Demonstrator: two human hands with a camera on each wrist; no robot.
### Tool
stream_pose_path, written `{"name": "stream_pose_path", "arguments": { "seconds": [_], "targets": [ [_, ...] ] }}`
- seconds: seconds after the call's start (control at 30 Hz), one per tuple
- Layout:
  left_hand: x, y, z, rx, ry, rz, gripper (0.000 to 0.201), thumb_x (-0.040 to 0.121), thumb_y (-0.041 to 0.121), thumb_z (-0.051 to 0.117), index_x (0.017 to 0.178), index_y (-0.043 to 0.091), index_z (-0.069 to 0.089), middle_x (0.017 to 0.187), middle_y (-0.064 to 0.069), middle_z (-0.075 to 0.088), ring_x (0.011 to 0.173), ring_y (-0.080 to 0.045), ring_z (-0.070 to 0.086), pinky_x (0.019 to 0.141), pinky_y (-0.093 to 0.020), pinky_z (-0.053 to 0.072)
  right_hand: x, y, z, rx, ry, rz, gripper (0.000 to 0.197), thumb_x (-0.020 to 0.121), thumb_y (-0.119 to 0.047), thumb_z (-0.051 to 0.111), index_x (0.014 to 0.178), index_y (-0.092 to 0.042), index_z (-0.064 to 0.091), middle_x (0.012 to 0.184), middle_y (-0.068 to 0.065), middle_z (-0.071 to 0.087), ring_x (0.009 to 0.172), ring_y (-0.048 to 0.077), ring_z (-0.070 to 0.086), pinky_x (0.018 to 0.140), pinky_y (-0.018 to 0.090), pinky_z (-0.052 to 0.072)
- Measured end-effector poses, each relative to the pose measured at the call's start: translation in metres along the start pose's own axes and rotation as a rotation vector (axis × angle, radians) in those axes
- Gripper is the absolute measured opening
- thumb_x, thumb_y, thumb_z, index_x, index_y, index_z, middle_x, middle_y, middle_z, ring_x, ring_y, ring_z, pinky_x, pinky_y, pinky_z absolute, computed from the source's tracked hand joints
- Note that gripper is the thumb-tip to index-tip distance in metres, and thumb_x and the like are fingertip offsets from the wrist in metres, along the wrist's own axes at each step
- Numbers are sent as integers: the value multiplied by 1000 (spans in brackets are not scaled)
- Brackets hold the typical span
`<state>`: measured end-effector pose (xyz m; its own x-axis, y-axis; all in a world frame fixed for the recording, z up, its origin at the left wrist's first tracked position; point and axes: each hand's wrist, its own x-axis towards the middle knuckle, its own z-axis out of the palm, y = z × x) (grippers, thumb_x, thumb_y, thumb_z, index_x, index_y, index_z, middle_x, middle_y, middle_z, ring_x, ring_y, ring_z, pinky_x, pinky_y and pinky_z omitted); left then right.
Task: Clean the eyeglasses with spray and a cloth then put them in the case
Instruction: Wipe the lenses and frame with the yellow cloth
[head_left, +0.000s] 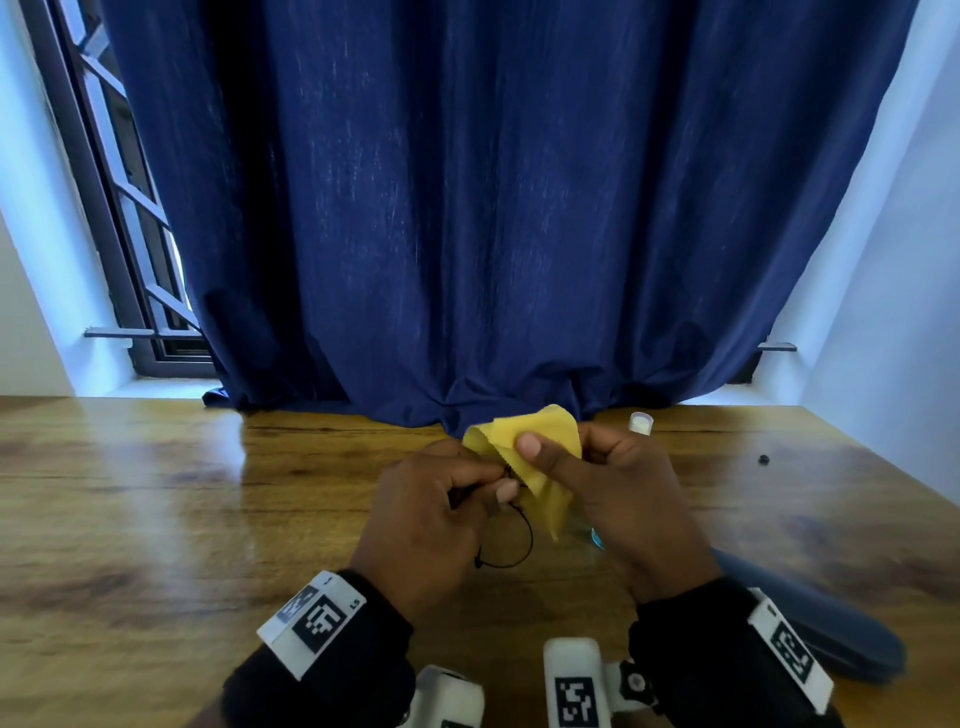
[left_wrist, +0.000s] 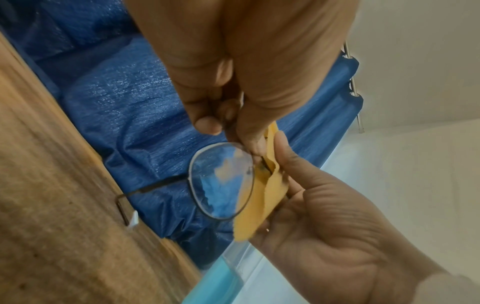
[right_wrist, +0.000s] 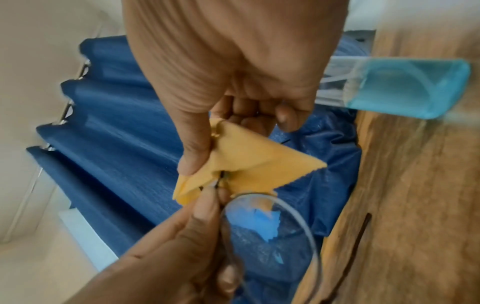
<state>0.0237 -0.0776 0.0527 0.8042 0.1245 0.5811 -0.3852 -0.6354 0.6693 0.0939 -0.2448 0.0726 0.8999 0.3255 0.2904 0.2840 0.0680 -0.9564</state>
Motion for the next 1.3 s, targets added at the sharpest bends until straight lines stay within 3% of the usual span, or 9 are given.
{"name": "stream_pose_path", "arguments": {
  "seconds": [0.17, 0.27, 0.43, 0.53, 0.63, 0.73, 0.9, 1.03, 1.3],
  "targets": [
    [1, 0, -1, -2, -4, -17, 10, 90, 24, 75, 86, 31, 81, 81, 10, 72, 82, -13, 67, 68, -18, 50, 2, 5, 2, -102, 27, -24, 42, 78, -48, 81, 86, -7, 75, 85, 22, 74, 75, 35, 70, 73, 46, 59],
    [2, 0, -4, 9, 6, -43, 10, 90, 25, 75, 85, 31, 81, 81, 11, 72, 83, -10, 66, 68, -18, 50, 1, 2, 2, -33, -108, -15, 11, 93, -26, 68, 99, -21, 77, 95, 3, 81, 93, 20, 77, 83, 32, 61],
    [4, -6, -11, 103, 62, -44, 20, 88, 8, 73, 74, 21, 78, 68, 14, 66, 75, -9, 63, 61, -14, 44, 1, 1, -2, -29, -234, -31, 33, 92, -8, 68, 124, -18, 66, 113, -1, 79, 106, 11, 74, 91, 24, 58],
    [3, -4, -9, 143, 22, -29, 17, 91, 12, 72, 79, 22, 79, 76, 8, 69, 75, -11, 63, 64, -25, 50, 1, 3, 0, -101, -145, -50, 31, 81, -16, 82, 110, -15, 71, 101, 0, 81, 95, 15, 76, 82, 27, 61],
    [2, 4, -5, 108, -5, -33, 19, 89, 17, 75, 73, 26, 76, 74, 10, 65, 77, -6, 60, 64, -11, 44, 0, 5, 5, -52, -35, -39, 34, 75, -31, 86, 98, -9, 74, 90, 7, 80, 85, 24, 78, 75, 34, 64],
    [0, 9, -1, 38, -1, -30, 10, 89, 19, 77, 85, 27, 83, 78, 12, 72, 79, -2, 64, 68, -7, 43, -1, 1, 5, 3, 36, -82, 28, 86, -37, 76, 87, -9, 78, 80, 6, 80, 74, 15, 75, 68, 24, 60],
    [3, 2, -3, -38, 48, -103, 9, 88, 21, 77, 86, 27, 83, 78, 14, 75, 80, -3, 69, 69, -12, 49, 3, 5, -2, -38, 9, -91, 27, 98, -31, 62, 96, -10, 79, 91, 18, 79, 91, 33, 76, 88, 58, 59],
    [3, 1, -7, -15, 78, -99, 12, 89, 19, 76, 81, 25, 82, 75, 10, 74, 77, -7, 67, 66, -16, 50, 2, 3, -1, -11, -137, -26, 25, 93, -19, 70, 118, -15, 72, 107, 3, 80, 104, 21, 75, 98, 49, 57],
    [0, 9, -2, 34, 6, -63, 11, 90, 23, 75, 86, 30, 82, 79, 13, 73, 83, -6, 65, 68, -12, 47, 3, 4, -1, 89, -24, 48, 35, 76, -39, 83, 98, -12, 80, 96, 10, 81, 97, 30, 77, 97, 54, 57]
  ]
}}
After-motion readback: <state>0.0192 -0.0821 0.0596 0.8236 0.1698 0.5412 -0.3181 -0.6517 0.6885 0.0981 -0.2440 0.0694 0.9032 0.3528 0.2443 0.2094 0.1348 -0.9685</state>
